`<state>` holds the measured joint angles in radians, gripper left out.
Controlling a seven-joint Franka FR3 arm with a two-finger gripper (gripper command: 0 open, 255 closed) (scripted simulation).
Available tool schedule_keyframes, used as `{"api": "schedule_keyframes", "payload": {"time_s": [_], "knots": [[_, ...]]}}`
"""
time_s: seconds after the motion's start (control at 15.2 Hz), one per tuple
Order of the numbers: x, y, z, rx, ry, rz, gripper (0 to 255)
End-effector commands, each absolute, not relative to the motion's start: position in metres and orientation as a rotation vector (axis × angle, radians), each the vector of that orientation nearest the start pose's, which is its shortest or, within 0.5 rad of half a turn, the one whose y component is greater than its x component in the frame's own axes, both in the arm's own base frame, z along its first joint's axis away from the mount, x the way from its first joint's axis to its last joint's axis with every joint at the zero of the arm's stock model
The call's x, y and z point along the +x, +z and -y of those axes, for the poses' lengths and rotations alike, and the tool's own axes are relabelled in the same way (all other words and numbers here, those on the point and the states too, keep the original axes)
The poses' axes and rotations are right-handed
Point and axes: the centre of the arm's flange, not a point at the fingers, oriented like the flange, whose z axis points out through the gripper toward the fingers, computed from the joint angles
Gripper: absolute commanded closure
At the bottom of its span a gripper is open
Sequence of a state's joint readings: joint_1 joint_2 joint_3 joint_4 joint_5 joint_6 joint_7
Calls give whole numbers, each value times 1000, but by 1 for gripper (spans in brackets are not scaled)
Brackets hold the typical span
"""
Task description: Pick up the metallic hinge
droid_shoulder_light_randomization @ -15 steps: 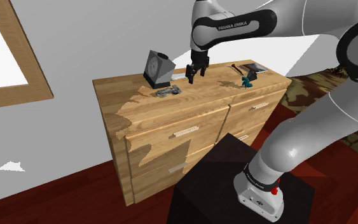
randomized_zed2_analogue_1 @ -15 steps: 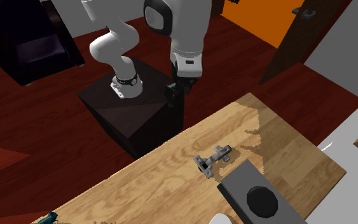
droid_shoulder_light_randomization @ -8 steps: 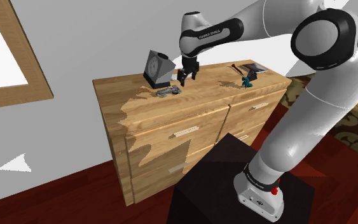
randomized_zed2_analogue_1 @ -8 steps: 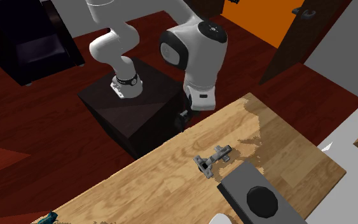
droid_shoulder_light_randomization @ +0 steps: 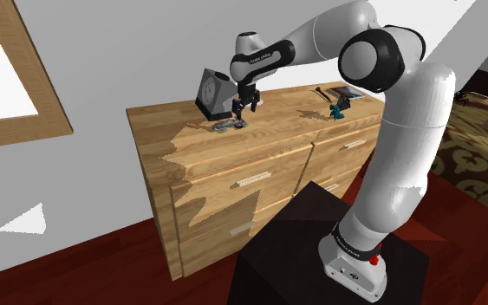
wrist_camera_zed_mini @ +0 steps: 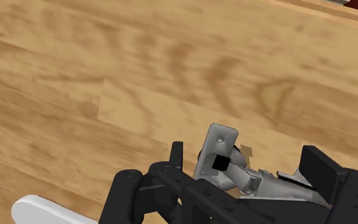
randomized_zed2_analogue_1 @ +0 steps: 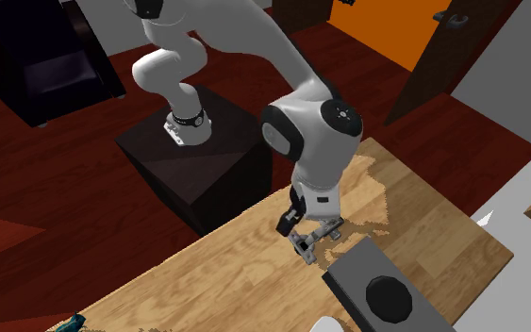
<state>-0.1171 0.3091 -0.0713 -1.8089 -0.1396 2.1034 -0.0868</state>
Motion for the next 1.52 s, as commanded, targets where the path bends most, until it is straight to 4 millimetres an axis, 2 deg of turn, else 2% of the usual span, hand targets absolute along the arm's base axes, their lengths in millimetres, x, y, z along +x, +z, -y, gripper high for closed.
{"api": "schedule_keyframes", "payload": {"time_s": [0.0, 0.13, 0.59, 0.73, 0.79, 1.39, 1.45], "knots": [[637, 355, 129, -3277, 60, -51, 0], [650, 344, 134, -3276, 63, -56, 0], [650, 304, 134, -3276, 63, -56, 0], [650, 304, 134, -3276, 63, -56, 0], [650, 304, 135, -3276, 63, -56, 255], [650, 304, 134, -3276, 63, -56, 255], [650, 309, 134, -3276, 63, -56, 255]]}}
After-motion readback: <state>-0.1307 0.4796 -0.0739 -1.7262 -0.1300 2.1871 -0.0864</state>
